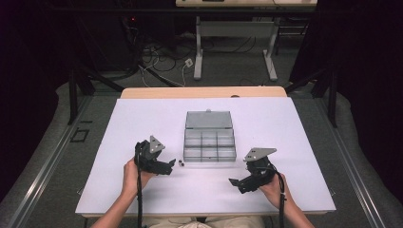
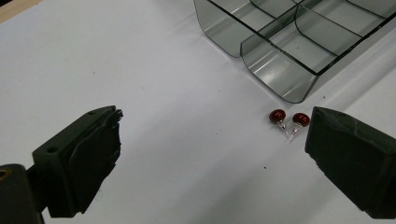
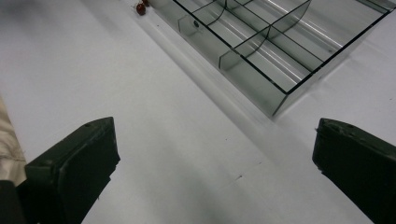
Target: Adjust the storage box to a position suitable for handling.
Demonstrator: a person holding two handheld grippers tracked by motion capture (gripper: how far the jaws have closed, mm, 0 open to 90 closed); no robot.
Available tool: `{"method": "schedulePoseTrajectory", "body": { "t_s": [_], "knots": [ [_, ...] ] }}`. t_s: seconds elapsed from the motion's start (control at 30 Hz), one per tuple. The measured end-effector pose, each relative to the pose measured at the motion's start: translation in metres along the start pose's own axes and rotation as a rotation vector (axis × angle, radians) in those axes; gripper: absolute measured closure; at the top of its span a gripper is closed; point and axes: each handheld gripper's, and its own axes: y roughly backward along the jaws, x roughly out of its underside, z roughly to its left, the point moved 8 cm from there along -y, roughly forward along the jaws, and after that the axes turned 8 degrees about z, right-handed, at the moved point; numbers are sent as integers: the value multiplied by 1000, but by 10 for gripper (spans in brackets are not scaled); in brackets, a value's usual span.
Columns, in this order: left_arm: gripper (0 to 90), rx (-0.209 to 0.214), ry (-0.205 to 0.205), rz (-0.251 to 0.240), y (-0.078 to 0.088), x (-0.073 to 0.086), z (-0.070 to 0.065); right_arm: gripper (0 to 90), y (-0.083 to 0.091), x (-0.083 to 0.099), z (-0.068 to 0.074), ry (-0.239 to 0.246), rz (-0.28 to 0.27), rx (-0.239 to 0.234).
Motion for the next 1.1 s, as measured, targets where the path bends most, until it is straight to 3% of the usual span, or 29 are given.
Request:
{"method": "schedulePoseTrajectory", "body": {
  "t_s": [0.47,0.7,1.1],
  "knots": [
    [34,8,7,7,0,5,-3,0,2,16,4,-5,21,4],
    [34,3,10,1,1,5,-2,0,2,18,8,19,26,3],
    [35,8,-4,4,2,2,-6,0,5,20,6,17,16,12]
  ]
}}
